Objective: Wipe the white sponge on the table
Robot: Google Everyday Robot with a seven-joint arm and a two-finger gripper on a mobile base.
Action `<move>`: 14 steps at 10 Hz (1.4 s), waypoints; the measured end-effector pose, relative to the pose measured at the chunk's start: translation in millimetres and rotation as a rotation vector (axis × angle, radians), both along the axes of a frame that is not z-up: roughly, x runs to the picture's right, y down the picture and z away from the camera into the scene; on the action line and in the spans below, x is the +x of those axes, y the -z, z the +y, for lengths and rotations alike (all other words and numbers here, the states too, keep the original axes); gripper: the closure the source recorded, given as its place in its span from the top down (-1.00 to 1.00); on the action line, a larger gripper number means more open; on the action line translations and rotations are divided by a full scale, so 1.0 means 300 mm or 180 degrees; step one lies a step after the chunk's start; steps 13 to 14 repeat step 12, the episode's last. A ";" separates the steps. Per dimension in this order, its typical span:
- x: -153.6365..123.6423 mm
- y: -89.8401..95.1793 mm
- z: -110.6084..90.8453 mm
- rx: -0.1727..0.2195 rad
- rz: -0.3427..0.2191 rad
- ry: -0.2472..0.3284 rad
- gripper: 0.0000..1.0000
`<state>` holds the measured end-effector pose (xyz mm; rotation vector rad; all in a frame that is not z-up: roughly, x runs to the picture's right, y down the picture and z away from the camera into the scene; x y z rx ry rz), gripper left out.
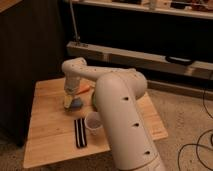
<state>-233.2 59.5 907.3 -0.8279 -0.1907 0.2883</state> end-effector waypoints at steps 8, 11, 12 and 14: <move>-0.444 0.010 -0.076 0.0145 -0.0621 0.0139 -0.60; -0.414 0.117 -0.023 0.0102 -0.0810 0.0087 -0.60; -0.377 0.149 0.008 0.0066 -0.0835 0.0074 -0.60; -0.377 0.149 0.008 0.0066 -0.0835 0.0074 -0.60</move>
